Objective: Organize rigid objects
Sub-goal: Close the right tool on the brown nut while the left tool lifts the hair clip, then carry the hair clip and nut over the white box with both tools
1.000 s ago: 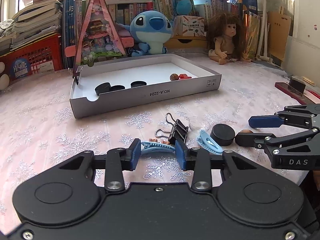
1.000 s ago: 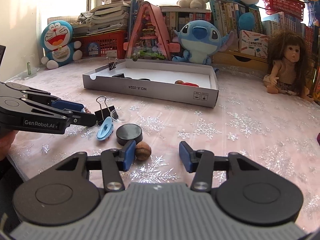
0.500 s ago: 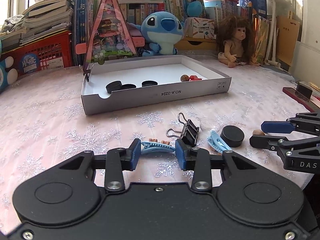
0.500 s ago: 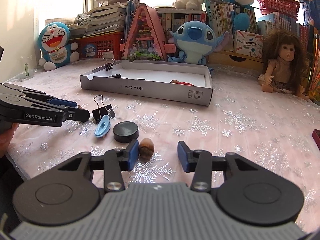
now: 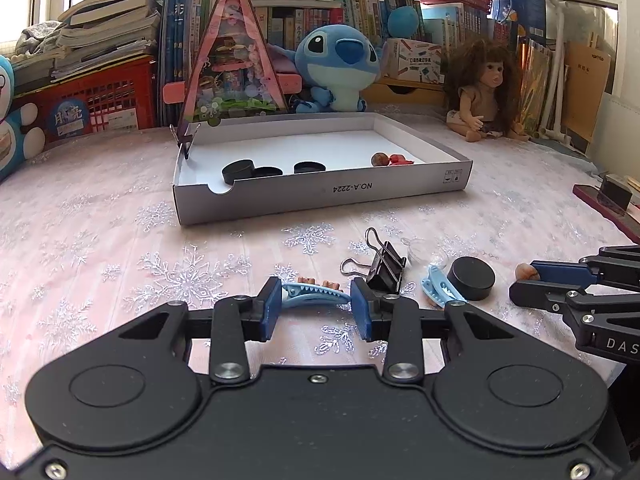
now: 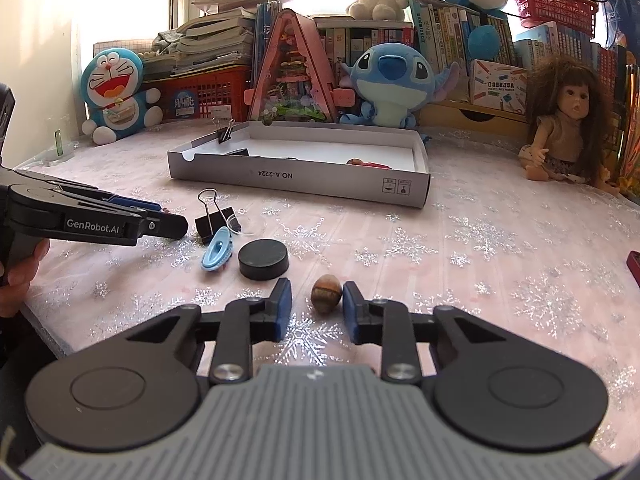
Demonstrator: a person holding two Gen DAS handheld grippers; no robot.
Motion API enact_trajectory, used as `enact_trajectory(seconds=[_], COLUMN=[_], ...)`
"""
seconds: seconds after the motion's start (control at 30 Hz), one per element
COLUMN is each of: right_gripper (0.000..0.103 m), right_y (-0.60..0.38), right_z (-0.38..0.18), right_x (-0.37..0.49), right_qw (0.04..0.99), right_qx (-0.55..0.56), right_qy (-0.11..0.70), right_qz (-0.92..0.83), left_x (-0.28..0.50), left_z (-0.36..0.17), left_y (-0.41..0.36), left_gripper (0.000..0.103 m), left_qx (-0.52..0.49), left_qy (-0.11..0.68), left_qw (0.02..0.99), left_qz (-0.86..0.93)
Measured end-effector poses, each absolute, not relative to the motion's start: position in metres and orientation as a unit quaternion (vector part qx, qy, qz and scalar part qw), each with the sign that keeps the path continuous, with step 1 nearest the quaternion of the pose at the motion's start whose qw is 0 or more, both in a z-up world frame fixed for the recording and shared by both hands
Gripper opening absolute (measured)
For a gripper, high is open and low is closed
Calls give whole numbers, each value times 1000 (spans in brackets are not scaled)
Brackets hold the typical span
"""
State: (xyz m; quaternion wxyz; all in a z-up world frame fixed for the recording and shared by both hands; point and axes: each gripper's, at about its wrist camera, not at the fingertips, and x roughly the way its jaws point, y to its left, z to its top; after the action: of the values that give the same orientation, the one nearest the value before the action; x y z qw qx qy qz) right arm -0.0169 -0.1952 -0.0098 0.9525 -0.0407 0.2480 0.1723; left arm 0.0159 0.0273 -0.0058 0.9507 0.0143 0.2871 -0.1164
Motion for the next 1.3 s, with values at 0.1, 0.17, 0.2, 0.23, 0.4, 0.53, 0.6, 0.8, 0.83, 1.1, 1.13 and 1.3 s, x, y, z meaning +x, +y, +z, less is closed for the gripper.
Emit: enact_trajectory(seconds=[0.1,0.17,0.2,0.23,0.4,0.53,0.6,0.8,0.83,1.1,1.13,1.3], right_gripper=[31,28,25,22,21,21,21,21,21,21,21,20], right_y=[-194,-193,-194,-194,-194,-194,-194,-193,-193,-191,-192,-192], right_z=[-10,-10,-10,-9,-9,-8,-8,-6,-6,-1,0,3], right_x=[-16,-15,-15,-15,-14,-15,-15,-15,-15,-12,-11,-6], right_qw=[953,954,954,955,956,956,956,957,957,957,958,959], right_qx=[-38,-38,-38,-37,-37,-38,-38,-40,-40,-40,-39,-34], right_qy=[248,248,247,246,246,245,245,242,242,242,242,242], right_qz=[168,165,164,162,156,156,156,156,156,153,151,144], left_x=[16,16,15,15,15,15,15,15,14,17,17,20], left_z=[-6,-6,-6,-6,-5,-4,-4,-1,0,8,9,14], left_y=[27,27,28,28,29,30,30,32,32,34,34,32], left_gripper=[35,35,35,35,35,35,35,35,35,35,35,35], left_qx=[13,13,13,12,9,9,9,6,5,0,2,-1], left_qy=[287,287,287,287,286,286,286,284,282,280,280,279], left_qw=[951,951,951,951,952,952,952,953,954,956,956,958], left_qz=[-115,-115,-114,-113,-108,-108,-108,-105,-103,-86,-83,-72])
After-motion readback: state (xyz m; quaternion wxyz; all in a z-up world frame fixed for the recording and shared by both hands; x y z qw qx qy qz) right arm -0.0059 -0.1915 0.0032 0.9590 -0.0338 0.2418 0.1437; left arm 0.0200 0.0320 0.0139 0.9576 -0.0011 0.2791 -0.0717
